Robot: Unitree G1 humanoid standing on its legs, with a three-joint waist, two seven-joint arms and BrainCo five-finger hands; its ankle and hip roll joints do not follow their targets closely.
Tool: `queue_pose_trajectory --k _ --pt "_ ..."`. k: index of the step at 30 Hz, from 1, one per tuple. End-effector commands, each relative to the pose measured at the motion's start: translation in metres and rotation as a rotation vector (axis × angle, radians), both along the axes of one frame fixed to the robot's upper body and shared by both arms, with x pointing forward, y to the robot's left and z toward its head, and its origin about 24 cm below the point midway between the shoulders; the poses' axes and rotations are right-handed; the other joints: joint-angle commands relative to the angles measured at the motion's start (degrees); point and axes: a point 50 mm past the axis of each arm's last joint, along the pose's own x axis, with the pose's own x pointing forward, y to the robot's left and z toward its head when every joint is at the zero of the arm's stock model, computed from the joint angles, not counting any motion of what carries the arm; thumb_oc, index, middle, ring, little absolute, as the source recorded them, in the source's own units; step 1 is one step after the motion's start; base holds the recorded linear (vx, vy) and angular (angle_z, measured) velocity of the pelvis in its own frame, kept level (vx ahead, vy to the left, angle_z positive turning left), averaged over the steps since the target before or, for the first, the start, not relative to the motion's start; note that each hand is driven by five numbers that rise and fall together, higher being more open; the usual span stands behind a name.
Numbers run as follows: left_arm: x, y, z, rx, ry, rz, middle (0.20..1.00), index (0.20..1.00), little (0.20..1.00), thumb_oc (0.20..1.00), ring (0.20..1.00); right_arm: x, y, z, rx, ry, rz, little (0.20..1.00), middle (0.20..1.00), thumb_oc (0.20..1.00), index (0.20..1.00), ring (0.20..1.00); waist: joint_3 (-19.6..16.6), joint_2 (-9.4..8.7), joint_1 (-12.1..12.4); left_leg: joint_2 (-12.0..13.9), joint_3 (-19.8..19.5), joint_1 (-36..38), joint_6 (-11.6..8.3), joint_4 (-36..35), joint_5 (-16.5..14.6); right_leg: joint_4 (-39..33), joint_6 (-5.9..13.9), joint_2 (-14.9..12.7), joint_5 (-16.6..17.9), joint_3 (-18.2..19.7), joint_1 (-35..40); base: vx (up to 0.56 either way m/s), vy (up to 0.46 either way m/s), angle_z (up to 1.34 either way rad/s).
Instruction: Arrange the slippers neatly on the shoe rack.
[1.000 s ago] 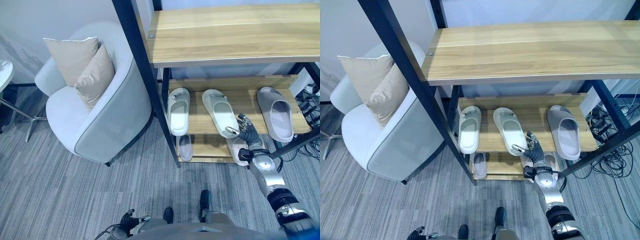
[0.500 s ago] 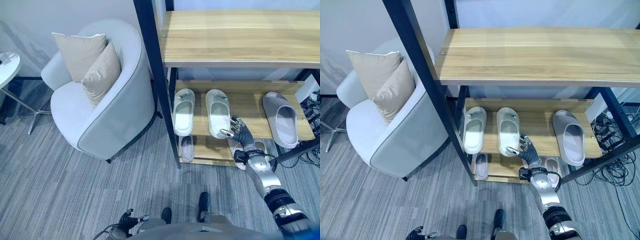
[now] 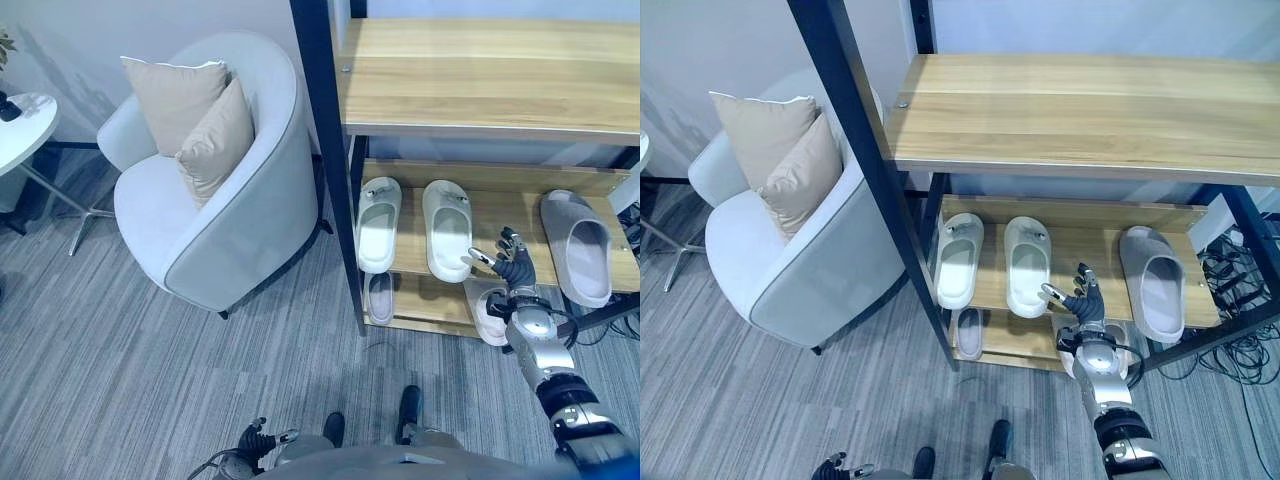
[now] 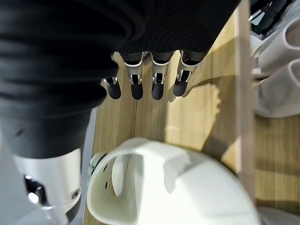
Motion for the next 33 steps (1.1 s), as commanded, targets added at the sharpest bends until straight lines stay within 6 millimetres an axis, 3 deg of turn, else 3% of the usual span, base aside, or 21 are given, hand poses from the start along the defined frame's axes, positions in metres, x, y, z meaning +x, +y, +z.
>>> queue_pose_trajectory --k 1,10,19,30,33 --pt "-0.003 -0.005 -0.002 0.007 0.039 -0.049 1.0 1.0 1.0 1.0 1.0 0.019 0.003 0.03 0.002 -0.13 0.043 1.0 1.0 1.0 1.0 1.0 1.14 -1.44 1.18 -0.9 0.28 -4.8 -3.01 -0.29 2.36 0.55 6.3 -2.14 -8.5 1.35 7.15 0.01 -0.002 0.09" --pt "0.003 -0.009 -0.002 -0.008 0.026 -0.062 1.0 1.0 1.0 1.0 1.0 0.033 0.026 0.032 0.061 -0.119 0.128 1.0 1.0 1.0 1.0 1.0 1.59 -1.36 2.36 -1.13 -0.45 -6.11 -3.21 -0.29 2.9 0.55 6.24 -2.25 -8.39 0.48 6.3 0.0 -0.001 0.07" --pt "0.003 -0.011 -0.002 -0.008 0.03 -0.064 1.0 1.0 1.0 1.0 1.0 0.028 0.045 0.026 0.11 -0.115 0.155 1.0 1.0 1.0 1.0 1.0 1.63 -1.36 1.93 -1.18 -0.68 -5.8 -3.14 -0.29 2.71 0.55 6.15 -2.4 -8.72 0.08 6.87 0.01 0.005 0.01" --pt "0.008 -0.012 -0.002 0.005 0.017 -0.068 1.0 1.0 1.0 1.0 1.0 0.026 0.047 0.024 0.102 -0.114 0.112 1.0 1.0 1.0 1.0 1.0 1.2 -1.34 1.78 -1.43 -0.67 -5.01 -2.86 -0.29 2.27 0.55 6.21 -2.71 -8.89 0.02 7.63 0.0 0.001 0.0" --pt "0.007 -0.012 -0.002 0.01 0.017 -0.063 1.0 1.0 1.0 1.0 1.0 0.024 0.037 0.029 0.082 -0.139 0.066 1.0 1.0 1.0 1.0 1.0 0.96 -1.26 1.67 -1.55 -0.66 -4.68 -2.78 -0.29 2.04 0.55 6.25 -2.85 -8.94 -0.24 7.97 0.01 0.03 0.04"
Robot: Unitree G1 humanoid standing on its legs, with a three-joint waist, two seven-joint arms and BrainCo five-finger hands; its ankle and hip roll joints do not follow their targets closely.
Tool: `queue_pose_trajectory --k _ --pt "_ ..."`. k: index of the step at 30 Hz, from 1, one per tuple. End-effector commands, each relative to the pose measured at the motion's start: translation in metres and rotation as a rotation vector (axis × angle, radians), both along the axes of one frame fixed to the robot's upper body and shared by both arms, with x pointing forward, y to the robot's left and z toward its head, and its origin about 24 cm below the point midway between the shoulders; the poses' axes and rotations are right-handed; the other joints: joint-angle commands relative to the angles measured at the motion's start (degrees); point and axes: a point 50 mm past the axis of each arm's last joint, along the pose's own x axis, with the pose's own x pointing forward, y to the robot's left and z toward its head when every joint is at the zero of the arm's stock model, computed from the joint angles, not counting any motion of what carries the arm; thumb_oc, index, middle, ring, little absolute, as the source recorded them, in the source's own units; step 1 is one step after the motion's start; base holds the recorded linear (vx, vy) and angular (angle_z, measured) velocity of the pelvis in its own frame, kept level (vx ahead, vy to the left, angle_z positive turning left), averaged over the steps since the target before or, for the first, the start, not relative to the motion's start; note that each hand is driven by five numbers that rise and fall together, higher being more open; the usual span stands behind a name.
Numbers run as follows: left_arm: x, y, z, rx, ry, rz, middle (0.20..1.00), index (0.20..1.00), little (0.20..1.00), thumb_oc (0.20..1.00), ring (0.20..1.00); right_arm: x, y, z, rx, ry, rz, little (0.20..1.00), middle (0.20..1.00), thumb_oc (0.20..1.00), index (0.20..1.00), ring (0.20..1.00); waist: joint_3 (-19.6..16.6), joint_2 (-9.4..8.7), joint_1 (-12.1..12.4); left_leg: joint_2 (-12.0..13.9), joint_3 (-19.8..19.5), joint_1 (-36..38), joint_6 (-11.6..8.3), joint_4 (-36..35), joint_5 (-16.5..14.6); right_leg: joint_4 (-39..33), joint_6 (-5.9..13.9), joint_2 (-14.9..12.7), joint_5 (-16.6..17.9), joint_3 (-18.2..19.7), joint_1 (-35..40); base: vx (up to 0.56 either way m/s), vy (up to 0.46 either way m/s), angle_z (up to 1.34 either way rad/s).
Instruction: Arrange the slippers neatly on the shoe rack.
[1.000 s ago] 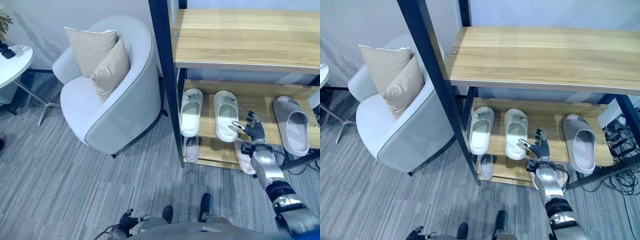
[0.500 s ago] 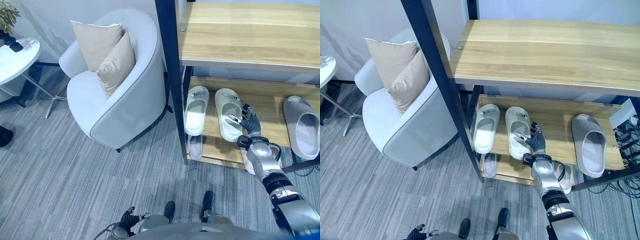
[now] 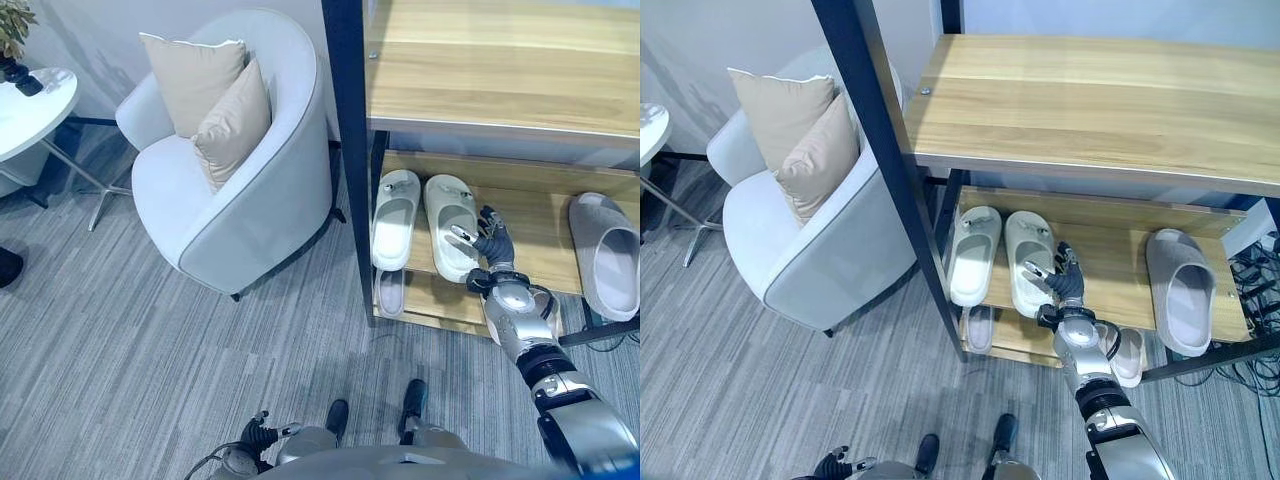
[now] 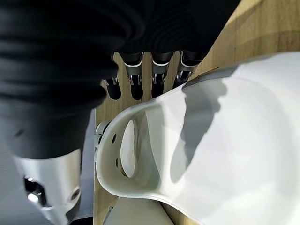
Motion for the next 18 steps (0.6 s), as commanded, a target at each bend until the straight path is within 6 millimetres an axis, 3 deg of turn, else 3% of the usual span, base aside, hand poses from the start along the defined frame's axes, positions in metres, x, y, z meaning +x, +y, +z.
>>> queue_pose_trajectory --k 1,5,9,11,18 --pt "-0.006 -0.009 -0.004 0.012 0.047 -0.046 1.0 1.0 1.0 1.0 1.0 0.001 0.009 0.015 -0.001 -0.097 0.004 1.0 1.0 1.0 1.0 1.0 -0.57 -1.48 0.74 -1.3 1.32 -3.73 -2.33 0.04 1.52 0.61 6.12 -2.24 -8.65 1.86 8.02 0.0 0.0 0.0" --pt "-0.011 -0.009 -0.005 0.018 0.059 -0.039 1.0 1.0 1.0 1.0 1.0 -0.01 -0.008 0.014 -0.02 -0.116 -0.085 1.0 1.0 1.0 1.0 1.0 -0.65 -1.36 0.29 -1.46 1.33 -3.6 -2.22 0.04 1.37 0.61 6.22 -2.38 -8.76 1.78 8.3 0.0 0.034 0.04" --pt "-0.015 -0.009 -0.005 0.017 0.074 -0.034 1.0 1.0 1.0 1.0 1.0 -0.019 -0.013 0.005 -0.068 -0.071 -0.071 1.0 1.0 1.0 1.0 1.0 -0.72 -1.59 -0.2 -1.47 1.51 -3.38 -2.16 0.04 1.18 0.61 6.3 -2.48 -8.66 1.97 8.46 0.0 0.005 0.01" --pt "-0.016 -0.009 -0.006 0.019 0.078 -0.05 1.0 1.0 1.0 1.0 1.0 -0.022 -0.013 0.0 -0.112 -0.045 -0.045 1.0 1.0 1.0 1.0 1.0 -0.74 -1.73 -0.33 -1.47 1.76 -3.16 -2.07 0.04 0.99 0.61 6.38 -2.5 -8.6 2.08 8.55 0.0 0.0 0.0" --pt "-0.01 -0.007 -0.004 0.009 0.06 -0.046 1.0 1.0 1.0 1.0 1.0 -0.031 0.011 -0.02 -0.008 0.021 0.081 1.0 1.0 1.0 1.0 1.0 -0.7 -2.18 -1.02 -1.35 2.65 -2.48 -1.99 0.04 0.75 0.61 6.37 -2.5 -8.39 2.99 8.73 -0.01 0.014 -0.06"
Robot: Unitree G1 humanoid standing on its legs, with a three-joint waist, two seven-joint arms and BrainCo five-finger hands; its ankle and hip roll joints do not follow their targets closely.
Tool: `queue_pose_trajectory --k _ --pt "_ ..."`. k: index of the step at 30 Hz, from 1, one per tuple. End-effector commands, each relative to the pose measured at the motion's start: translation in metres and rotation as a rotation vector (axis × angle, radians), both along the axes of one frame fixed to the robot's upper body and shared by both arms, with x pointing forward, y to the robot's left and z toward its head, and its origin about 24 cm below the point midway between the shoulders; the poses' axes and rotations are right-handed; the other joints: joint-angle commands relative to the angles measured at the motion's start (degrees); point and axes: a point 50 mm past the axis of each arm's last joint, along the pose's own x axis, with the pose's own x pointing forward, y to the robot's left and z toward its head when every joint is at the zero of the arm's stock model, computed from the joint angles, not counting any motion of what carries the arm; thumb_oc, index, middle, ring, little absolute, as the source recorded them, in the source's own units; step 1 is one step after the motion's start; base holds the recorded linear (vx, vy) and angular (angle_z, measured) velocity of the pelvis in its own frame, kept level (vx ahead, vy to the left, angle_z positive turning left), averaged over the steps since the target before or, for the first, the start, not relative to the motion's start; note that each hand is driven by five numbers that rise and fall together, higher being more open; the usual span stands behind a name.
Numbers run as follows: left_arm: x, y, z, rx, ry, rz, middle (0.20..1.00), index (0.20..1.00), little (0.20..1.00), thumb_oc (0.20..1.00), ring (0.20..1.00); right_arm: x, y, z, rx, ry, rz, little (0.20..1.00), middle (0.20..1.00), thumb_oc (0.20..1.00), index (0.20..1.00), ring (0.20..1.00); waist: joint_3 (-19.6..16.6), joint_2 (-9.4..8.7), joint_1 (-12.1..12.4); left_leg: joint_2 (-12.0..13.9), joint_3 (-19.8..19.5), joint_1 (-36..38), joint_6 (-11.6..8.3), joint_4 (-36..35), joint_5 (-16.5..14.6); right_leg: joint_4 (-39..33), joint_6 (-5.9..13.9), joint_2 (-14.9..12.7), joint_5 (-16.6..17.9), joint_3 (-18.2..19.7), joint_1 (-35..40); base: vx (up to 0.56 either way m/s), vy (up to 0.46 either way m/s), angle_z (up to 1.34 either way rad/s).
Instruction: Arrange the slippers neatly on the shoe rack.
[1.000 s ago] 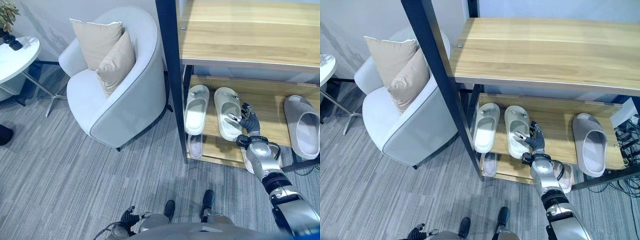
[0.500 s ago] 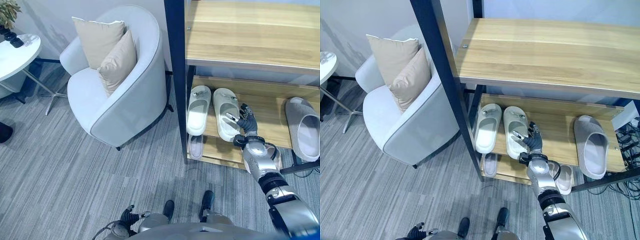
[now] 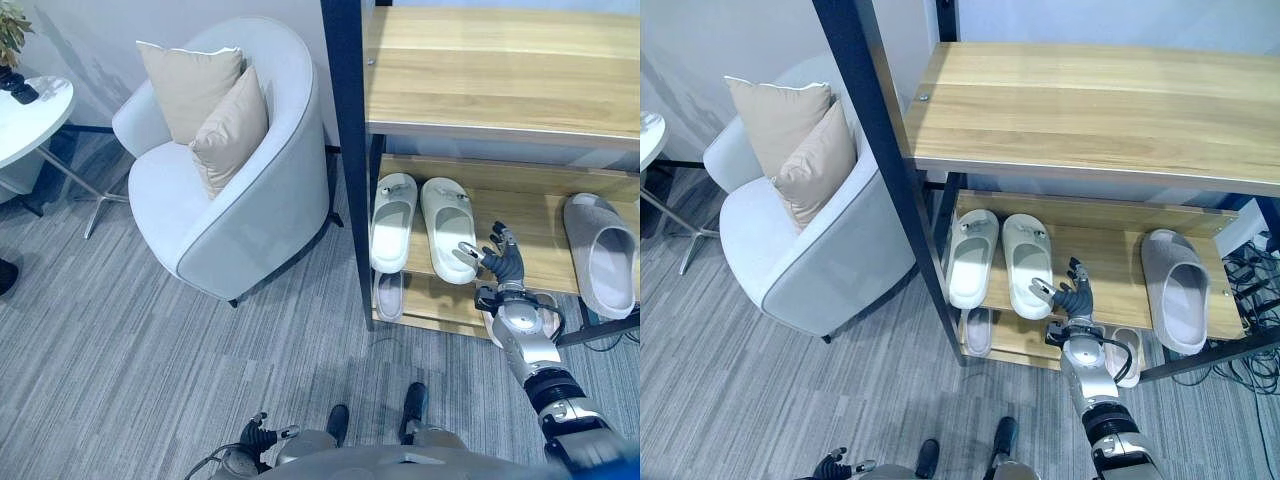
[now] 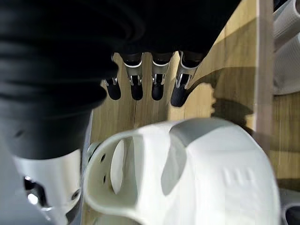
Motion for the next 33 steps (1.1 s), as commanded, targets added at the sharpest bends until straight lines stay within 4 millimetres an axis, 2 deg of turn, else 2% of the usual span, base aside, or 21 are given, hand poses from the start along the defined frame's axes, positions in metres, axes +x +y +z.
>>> queue_pose_trajectory --k 1,4,10,17,23,28,33 --pt "-0.006 -0.009 -0.004 -0.009 0.046 -0.044 1.0 1.0 1.0 1.0 1.0 -0.003 0.014 -0.006 0.077 0.01 0.069 1.0 1.0 1.0 1.0 1.0 -0.79 -1.87 0.82 -0.95 2.24 -3.63 -2.05 0.26 0.72 0.54 6.3 -2.11 -8.38 2.76 7.94 0.0 0.0 0.0" --pt "-0.008 -0.007 -0.004 -0.01 0.054 -0.035 1.0 1.0 1.0 1.0 1.0 -0.009 0.027 -0.017 0.14 0.053 0.116 1.0 1.0 1.0 1.0 1.0 -1.03 -2.19 0.61 -0.93 2.43 -3.39 -2.05 0.26 0.66 0.54 6.34 -2.1 -8.24 2.78 8.12 0.0 0.0 0.0" --pt "-0.013 -0.006 -0.005 -0.012 0.071 -0.025 1.0 1.0 1.0 1.0 1.0 -0.021 0.043 -0.026 0.162 0.089 0.2 1.0 1.0 1.0 1.0 1.0 -1.16 -2.66 0.35 -0.94 2.86 -2.99 -2.0 0.26 0.52 0.54 6.33 -2.22 -8.07 2.91 8.29 0.0 0.0 0.0" --pt "-0.013 -0.005 -0.005 -0.01 0.072 -0.027 1.0 1.0 1.0 1.0 1.0 -0.017 0.052 -0.022 0.149 0.07 0.233 1.0 1.0 1.0 1.0 1.0 -1.33 -2.76 0.69 -1.03 2.98 -3.11 -1.95 0.26 0.52 0.54 6.45 -2.44 -7.93 3.0 8.14 0.0 0.003 -0.01" --pt "-0.014 -0.005 -0.005 -0.008 0.076 -0.036 1.0 1.0 1.0 1.0 1.0 -0.01 0.046 -0.018 0.104 0.064 0.208 1.0 1.0 1.0 1.0 1.0 -1.44 -2.67 1.1 -1.13 2.95 -3.08 -1.93 0.26 0.57 0.54 6.48 -2.56 -7.85 2.96 8.22 0.0 0.0 0.0" --pt "-0.019 -0.004 -0.006 -0.006 0.099 -0.054 1.0 1.0 1.0 1.0 1.0 0.003 0.031 -0.009 0.034 0.038 0.171 1.0 1.0 1.0 1.0 1.0 -1.76 -2.65 1.53 -1.2 2.94 -2.75 -2.0 0.26 0.55 0.54 6.43 -2.49 -7.96 2.79 8.65 0.0 0.0 0.0" --pt "-0.02 -0.003 -0.006 -0.006 0.104 -0.062 1.0 1.0 1.0 1.0 1.0 0.009 0.031 -0.006 0.019 0.047 0.195 1.0 1.0 1.0 1.0 1.0 -1.94 -2.73 1.96 -1.05 2.93 -2.7 -2.14 0.26 0.64 0.54 6.33 -2.38 -8.04 2.82 8.8 0.0 0.0 0.0"
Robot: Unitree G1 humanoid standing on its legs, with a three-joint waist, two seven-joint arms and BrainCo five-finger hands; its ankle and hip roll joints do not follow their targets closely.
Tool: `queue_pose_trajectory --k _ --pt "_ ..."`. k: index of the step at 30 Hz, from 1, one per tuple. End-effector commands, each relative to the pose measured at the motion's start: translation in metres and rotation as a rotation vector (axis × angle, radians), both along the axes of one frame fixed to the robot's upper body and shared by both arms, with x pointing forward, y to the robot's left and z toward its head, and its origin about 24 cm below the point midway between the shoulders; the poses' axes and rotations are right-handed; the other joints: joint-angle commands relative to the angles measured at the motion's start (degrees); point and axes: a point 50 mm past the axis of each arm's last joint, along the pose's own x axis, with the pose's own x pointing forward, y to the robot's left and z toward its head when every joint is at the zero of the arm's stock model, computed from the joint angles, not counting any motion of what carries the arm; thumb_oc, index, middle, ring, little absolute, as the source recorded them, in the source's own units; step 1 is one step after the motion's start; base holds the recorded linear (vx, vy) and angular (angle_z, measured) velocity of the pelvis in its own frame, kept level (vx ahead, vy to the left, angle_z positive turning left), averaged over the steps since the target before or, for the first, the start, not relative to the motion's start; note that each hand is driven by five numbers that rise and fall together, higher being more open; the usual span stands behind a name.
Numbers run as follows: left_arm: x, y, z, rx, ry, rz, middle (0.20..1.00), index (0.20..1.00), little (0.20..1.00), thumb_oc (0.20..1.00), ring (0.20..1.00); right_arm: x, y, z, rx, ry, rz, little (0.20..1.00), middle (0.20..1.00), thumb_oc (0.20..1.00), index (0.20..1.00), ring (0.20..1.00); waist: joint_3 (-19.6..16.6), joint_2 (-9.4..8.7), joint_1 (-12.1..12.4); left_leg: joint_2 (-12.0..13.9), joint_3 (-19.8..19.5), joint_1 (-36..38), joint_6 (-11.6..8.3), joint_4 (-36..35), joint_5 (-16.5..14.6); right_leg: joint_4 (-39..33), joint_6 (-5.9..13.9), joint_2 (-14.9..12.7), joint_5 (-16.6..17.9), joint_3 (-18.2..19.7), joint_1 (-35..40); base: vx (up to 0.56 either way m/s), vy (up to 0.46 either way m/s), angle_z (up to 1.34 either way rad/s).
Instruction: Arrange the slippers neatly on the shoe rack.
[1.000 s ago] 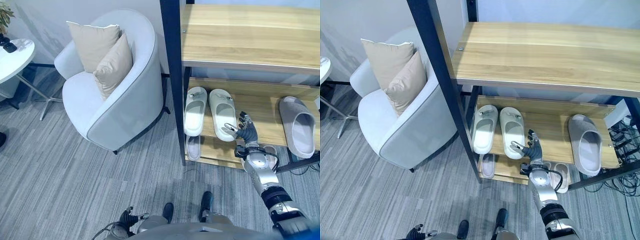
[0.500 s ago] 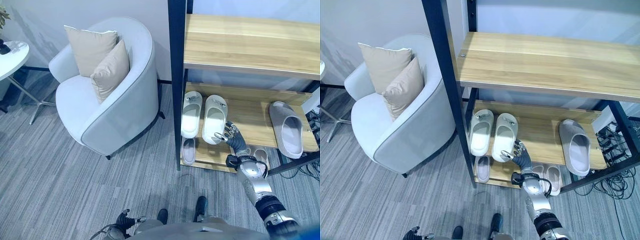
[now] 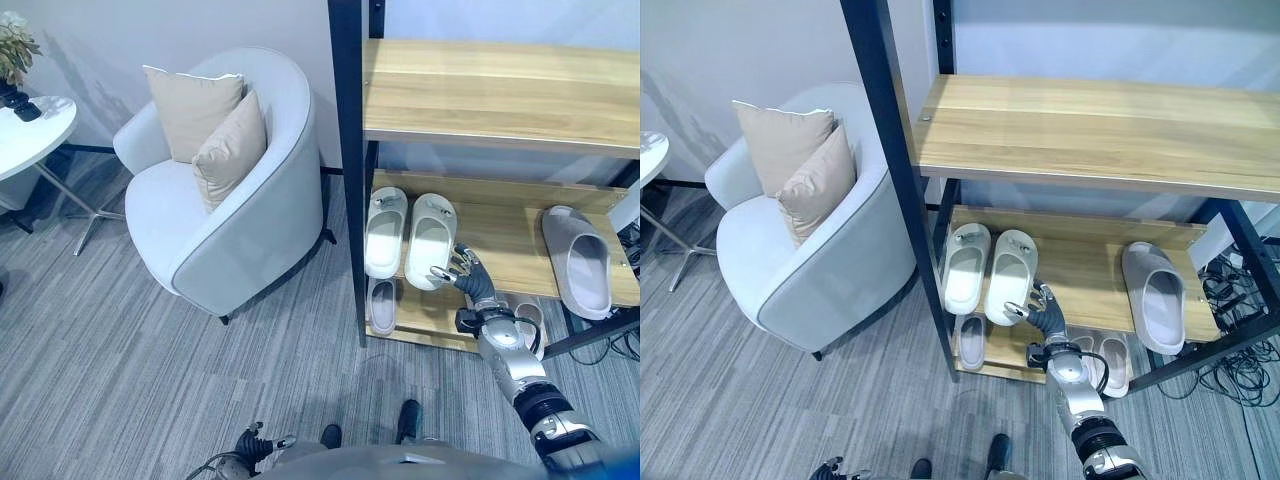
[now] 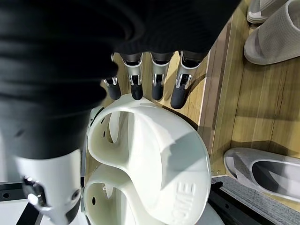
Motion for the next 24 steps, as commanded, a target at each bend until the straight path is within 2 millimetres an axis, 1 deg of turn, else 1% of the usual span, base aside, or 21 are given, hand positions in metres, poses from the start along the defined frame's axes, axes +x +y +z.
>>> queue_pose_trajectory --k 1,4,9,13,16,19,21,22,23,24 --pt "-0.007 -0.007 -0.004 -0.004 0.068 -0.066 1.0 1.0 1.0 1.0 1.0 0.021 0.012 0.021 -0.004 -0.084 0.061 1.0 1.0 1.0 1.0 1.0 1.26 -1.47 1.29 -0.94 2.48 -3.5 -2.27 -0.12 0.6 0.49 6.45 -2.43 -8.17 1.99 7.96 0.0 0.0 0.0" --pt "-0.008 -0.007 -0.004 -0.007 0.071 -0.066 1.0 1.0 1.0 1.0 1.0 0.026 0.014 0.024 -0.005 -0.086 0.081 1.0 1.0 1.0 1.0 1.0 1.23 -1.23 1.56 -0.85 2.31 -3.69 -2.4 -0.12 0.77 0.49 6.37 -2.32 -8.21 1.89 7.85 0.0 0.0 0.0" --pt "-0.012 -0.007 -0.005 -0.01 0.085 -0.066 1.0 1.0 1.0 1.0 1.0 0.028 0.015 0.027 0.003 -0.093 0.091 1.0 1.0 1.0 1.0 1.0 1.21 -1.2 1.66 -0.74 2.24 -3.67 -2.48 -0.12 0.83 0.49 6.27 -2.22 -8.29 1.8 7.95 0.0 0.0 0.0" --pt "-0.015 -0.008 -0.005 -0.017 0.095 -0.06 1.0 1.0 1.0 1.0 1.0 0.026 0.008 0.03 -0.056 -0.109 0.087 1.0 1.0 1.0 1.0 1.0 1.06 -1.32 1.34 -0.55 2.41 -3.36 -2.47 -0.12 0.74 0.49 6.2 -2.06 -8.47 1.95 8.27 0.0 0.0 0.0" --pt "-0.014 -0.01 -0.005 -0.016 0.088 -0.056 1.0 1.0 1.0 1.0 1.0 0.024 -0.013 0.046 -0.109 -0.199 -0.008 1.0 1.0 1.0 1.0 1.0 1.03 -1.22 0.81 -0.46 2.62 -3.23 -2.39 -0.12 0.56 0.49 6.21 -1.9 -8.55 2.01 8.25 0.0 0.0 0.0" --pt "-0.013 -0.012 -0.005 -0.014 0.08 -0.06 1.0 1.0 1.0 1.0 1.0 0.024 -0.027 0.061 -0.138 -0.276 -0.08 1.0 1.0 1.0 1.0 1.0 1.09 -1.13 0.59 -0.41 2.71 -3.14 -2.32 -0.12 0.44 0.49 6.25 -1.85 -8.58 2.22 8.22 0.0 0.0 0.0" --pt "-0.014 -0.013 -0.006 -0.018 0.081 -0.068 1.0 1.0 1.0 1.0 1.0 0.023 -0.046 0.081 -0.171 -0.358 -0.161 1.0 1.0 1.0 1.0 1.0 1.07 -0.92 0.32 -0.32 2.8 -3.08 -2.27 -0.12 0.31 0.49 6.25 -1.79 -8.61 2.37 8.24 0.0 0.0 0.0" --pt "-0.015 -0.014 -0.006 -0.019 0.083 -0.069 1.0 1.0 1.0 1.0 1.0 0.022 -0.049 0.082 -0.176 -0.364 -0.173 1.0 1.0 1.0 1.0 1.0 1.07 -0.89 0.28 -0.31 2.83 -3.07 -2.26 -0.12 0.3 0.49 6.24 -1.78 -8.6 2.43 8.23 0.0 0.0 0.0" --pt "-0.017 -0.014 -0.006 -0.023 0.09 -0.074 1.0 1.0 1.0 1.0 1.0 0.021 -0.062 0.091 -0.24 -0.385 -0.204 1.0 1.0 1.0 1.0 1.0 1.03 -0.86 0.06 -0.25 2.92 -2.97 -2.26 -0.12 0.2 0.49 6.19 -1.66 -8.65 2.61 8.19 0.01 -0.027 -0.04" --pt "-0.017 -0.015 -0.006 -0.025 0.09 -0.076 1.0 1.0 1.0 1.0 1.0 0.02 -0.067 0.093 -0.277 -0.383 -0.209 1.0 1.0 1.0 1.0 1.0 1.01 -0.85 0.03 -0.23 2.95 -2.94 -2.26 -0.12 0.19 0.49 6.19 -1.64 -8.66 2.64 8.2 0.02 -0.032 -0.06"
